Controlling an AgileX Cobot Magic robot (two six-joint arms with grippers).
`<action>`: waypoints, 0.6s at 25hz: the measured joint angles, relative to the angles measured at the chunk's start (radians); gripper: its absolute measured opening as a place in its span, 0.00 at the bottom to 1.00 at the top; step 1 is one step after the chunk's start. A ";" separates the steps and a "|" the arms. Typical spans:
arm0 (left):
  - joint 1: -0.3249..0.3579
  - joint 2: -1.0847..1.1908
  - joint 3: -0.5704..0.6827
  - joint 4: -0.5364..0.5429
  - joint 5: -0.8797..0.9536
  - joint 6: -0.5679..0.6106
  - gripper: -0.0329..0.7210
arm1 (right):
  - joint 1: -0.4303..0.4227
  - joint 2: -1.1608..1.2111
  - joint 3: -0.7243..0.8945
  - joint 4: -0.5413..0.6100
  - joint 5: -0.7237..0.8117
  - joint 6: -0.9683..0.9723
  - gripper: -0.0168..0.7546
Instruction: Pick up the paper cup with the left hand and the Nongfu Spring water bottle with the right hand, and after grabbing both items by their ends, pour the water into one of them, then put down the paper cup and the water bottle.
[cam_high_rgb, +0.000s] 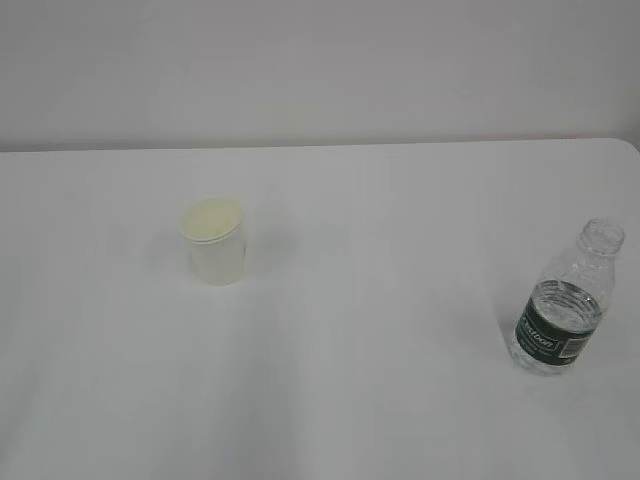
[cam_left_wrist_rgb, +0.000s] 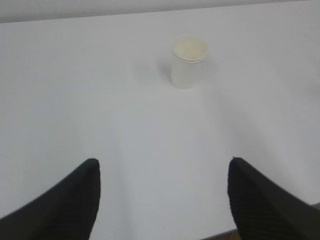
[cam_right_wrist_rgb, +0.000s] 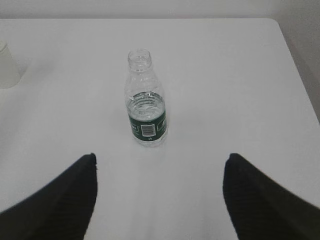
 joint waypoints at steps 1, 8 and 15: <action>0.000 0.019 0.000 -0.002 -0.019 0.000 0.80 | 0.000 0.018 0.000 0.001 -0.016 -0.002 0.78; 0.000 0.132 -0.017 -0.010 -0.185 0.035 0.80 | 0.000 0.123 0.000 0.003 -0.136 -0.031 0.78; 0.000 0.253 -0.017 -0.013 -0.343 0.086 0.80 | 0.000 0.211 0.000 0.004 -0.238 -0.057 0.78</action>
